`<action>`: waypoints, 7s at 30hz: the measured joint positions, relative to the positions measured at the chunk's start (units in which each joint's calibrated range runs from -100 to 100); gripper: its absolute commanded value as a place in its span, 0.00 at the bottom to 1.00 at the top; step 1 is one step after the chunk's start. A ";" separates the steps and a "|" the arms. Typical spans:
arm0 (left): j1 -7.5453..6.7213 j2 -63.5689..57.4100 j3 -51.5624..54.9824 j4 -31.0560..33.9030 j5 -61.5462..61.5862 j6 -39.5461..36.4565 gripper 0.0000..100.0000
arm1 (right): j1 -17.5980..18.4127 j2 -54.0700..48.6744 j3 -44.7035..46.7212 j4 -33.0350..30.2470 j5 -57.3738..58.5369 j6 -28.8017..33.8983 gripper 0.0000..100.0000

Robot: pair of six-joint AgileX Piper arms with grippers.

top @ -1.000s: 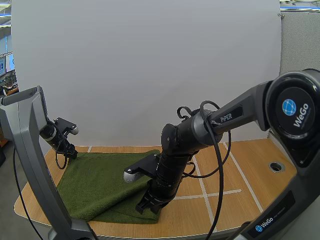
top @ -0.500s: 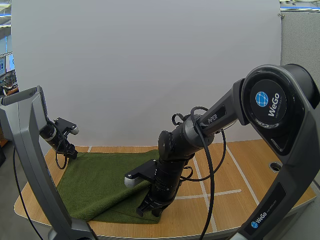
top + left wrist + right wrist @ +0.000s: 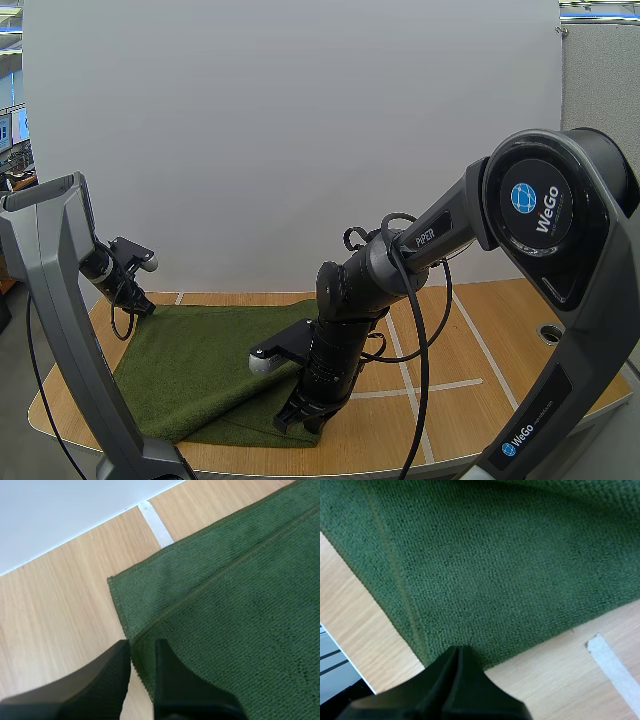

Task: Fold the towel

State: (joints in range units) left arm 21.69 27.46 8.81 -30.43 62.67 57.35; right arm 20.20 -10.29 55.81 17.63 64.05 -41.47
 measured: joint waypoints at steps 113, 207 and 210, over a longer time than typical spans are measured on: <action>1.98 -2.08 -10.52 4.69 35.45 -6.72 0.81 | 0.00 -7.69 -0.57 -2.16 -0.26 1.35 0.00; 2.00 -2.08 2.17 7.07 33.76 -8.57 0.77 | -29.58 8.81 -15.31 9.93 2.34 -12.47 0.00; 2.00 -2.08 2.17 5.76 35.50 -8.57 0.77 | -29.83 8.81 -15.31 8.26 1.84 -13.02 0.00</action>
State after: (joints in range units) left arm 23.68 25.38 10.98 -24.67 98.17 48.79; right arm -9.63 -1.47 40.50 25.89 65.89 -54.49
